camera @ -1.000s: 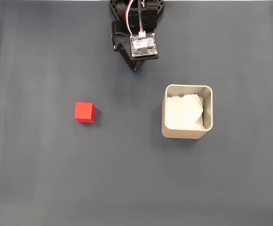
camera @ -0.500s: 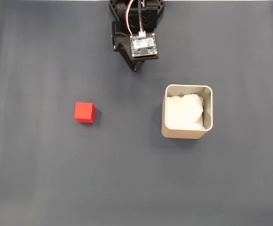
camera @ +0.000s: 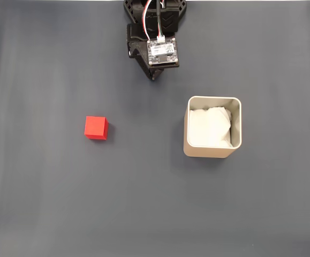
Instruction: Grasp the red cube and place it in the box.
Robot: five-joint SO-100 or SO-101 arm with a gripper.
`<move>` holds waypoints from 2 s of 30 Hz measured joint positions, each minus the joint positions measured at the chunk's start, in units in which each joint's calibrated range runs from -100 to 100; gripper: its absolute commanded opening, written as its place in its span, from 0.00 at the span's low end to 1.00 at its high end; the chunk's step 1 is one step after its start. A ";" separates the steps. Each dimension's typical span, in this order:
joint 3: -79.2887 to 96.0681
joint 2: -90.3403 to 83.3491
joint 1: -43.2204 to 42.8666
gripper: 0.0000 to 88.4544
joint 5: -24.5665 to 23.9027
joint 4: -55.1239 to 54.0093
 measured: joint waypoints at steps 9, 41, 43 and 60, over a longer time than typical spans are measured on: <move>0.00 0.00 0.00 0.00 -1.27 -11.63; -38.09 38.58 9.39 0.00 0.68 -15.56; -39.91 40.92 11.02 0.00 1.56 -15.32; -54.45 58.17 23.09 0.13 9.04 -15.32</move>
